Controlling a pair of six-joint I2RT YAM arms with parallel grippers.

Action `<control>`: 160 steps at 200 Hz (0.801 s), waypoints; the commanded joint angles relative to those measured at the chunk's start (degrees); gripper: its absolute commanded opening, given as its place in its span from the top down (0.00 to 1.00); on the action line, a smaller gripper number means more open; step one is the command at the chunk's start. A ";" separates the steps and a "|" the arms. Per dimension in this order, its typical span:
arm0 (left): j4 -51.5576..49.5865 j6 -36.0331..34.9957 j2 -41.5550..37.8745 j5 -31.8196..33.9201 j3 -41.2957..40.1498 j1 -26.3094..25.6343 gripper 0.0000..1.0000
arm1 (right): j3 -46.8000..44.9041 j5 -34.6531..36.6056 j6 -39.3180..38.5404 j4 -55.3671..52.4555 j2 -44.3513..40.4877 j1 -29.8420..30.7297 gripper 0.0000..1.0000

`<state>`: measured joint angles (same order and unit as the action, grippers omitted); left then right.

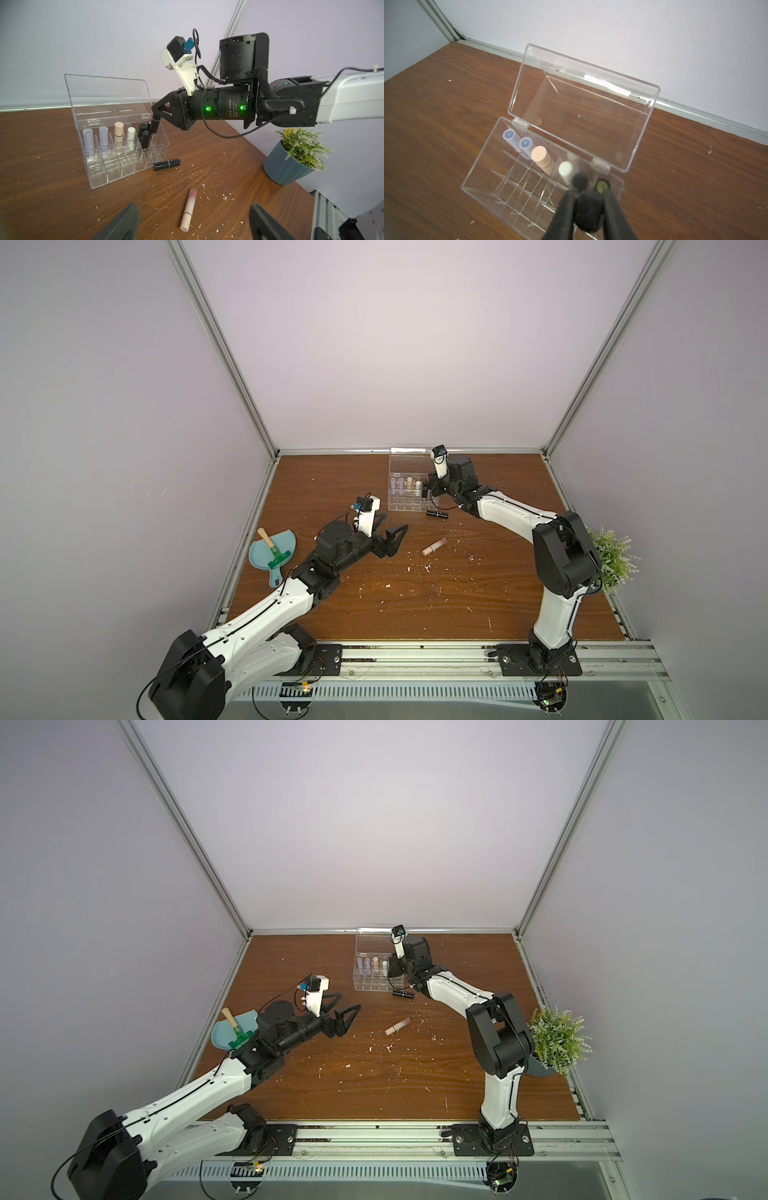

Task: Arrange the lipsticks in the organizer
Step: Place the lipstick in the storage box.

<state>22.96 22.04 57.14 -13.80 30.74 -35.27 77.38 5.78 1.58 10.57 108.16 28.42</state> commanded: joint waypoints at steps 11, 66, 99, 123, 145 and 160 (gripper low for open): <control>0.85 -0.81 -0.22 -0.62 -0.90 0.72 0.13 | 0.13 2.45 -1.59 3.31 -1.57 -0.10 0.90; 1.42 -0.56 0.17 -1.29 -0.94 0.72 0.13 | -2.82 1.65 -0.89 4.44 -3.19 -0.12 0.90; 1.69 -0.31 0.23 -1.31 -1.09 0.70 0.13 | -4.07 1.84 -0.71 4.60 -3.48 -0.13 0.90; 1.94 -0.25 0.59 -1.65 -1.11 0.72 0.13 | -4.02 1.95 -0.79 4.73 -2.75 -0.12 0.90; 1.91 -0.24 0.51 -1.67 -0.99 0.70 0.13 | -3.73 2.19 -0.97 5.16 -2.04 -0.12 0.90; 1.82 -0.25 0.56 -1.59 -1.02 0.72 0.14 | -3.56 1.91 -0.95 5.34 -1.56 -0.12 0.90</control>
<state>23.38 22.06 57.60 -14.59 30.04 -35.11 73.23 7.22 0.82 13.26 108.03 28.38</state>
